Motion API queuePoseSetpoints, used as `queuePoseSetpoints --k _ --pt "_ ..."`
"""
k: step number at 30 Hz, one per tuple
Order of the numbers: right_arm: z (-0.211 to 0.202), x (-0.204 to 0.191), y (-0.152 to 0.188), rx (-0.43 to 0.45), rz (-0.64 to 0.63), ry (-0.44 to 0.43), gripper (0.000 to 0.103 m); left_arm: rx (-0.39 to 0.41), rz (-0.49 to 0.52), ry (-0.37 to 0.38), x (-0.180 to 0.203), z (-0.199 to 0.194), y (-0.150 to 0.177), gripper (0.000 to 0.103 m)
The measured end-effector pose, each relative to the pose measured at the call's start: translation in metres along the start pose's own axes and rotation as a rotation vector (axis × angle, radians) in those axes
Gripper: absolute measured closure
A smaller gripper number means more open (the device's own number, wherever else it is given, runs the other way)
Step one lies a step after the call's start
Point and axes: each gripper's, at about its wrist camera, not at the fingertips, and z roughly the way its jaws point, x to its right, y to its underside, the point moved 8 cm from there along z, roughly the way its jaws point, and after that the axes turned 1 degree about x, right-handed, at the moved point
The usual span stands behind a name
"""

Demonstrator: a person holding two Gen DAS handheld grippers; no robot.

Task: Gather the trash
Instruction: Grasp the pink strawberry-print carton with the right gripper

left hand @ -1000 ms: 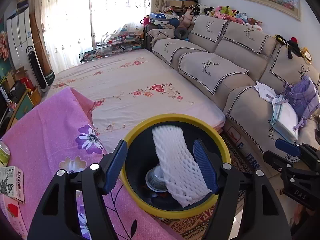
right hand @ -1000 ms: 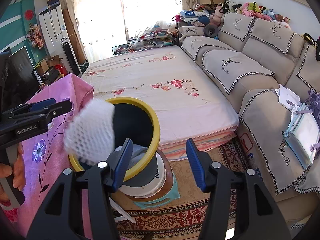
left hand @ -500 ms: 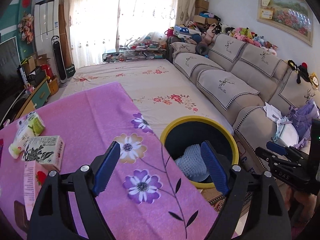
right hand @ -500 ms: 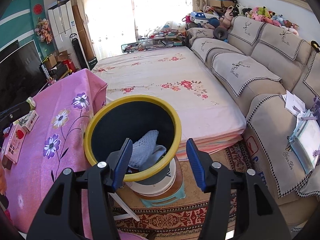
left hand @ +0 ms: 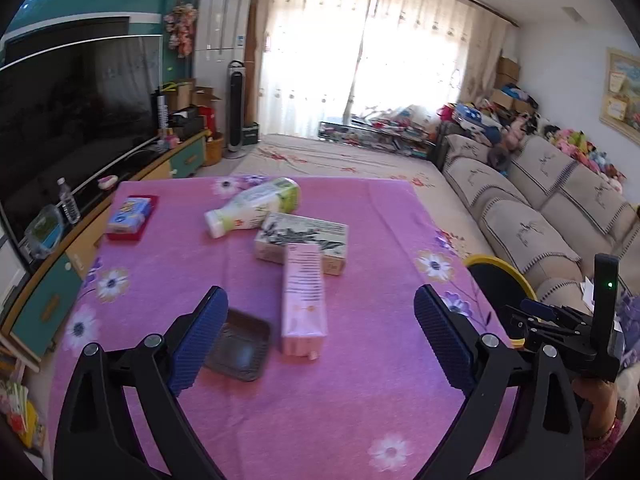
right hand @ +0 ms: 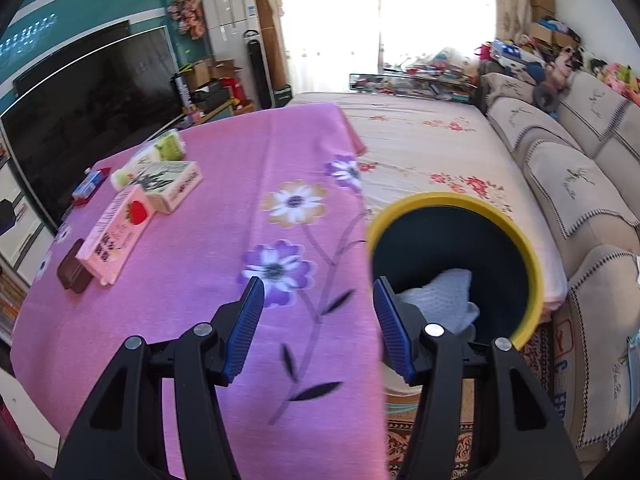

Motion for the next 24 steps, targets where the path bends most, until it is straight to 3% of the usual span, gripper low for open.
queuePoseSetpoints --k 5,11,17,24 --pt "0.011 -0.094 -0.009 0.004 -0.079 -0.152 0.049 0.022 -0.110 -0.100 -0.081 -0.031 0.012 0.009" --pt "0.024 -0.190 -0.015 -0.005 -0.139 -0.276 0.049 0.028 -0.171 -0.121 -0.130 -0.046 0.026 0.009" --pt "0.051 -0.234 -0.012 -0.051 -0.162 -0.247 0.049 0.019 -0.175 -0.093 -0.133 -0.044 0.028 0.009" --pt "0.074 -0.236 -0.005 -0.091 -0.174 -0.190 0.049 -0.001 -0.171 -0.066 -0.118 -0.035 0.029 0.009"
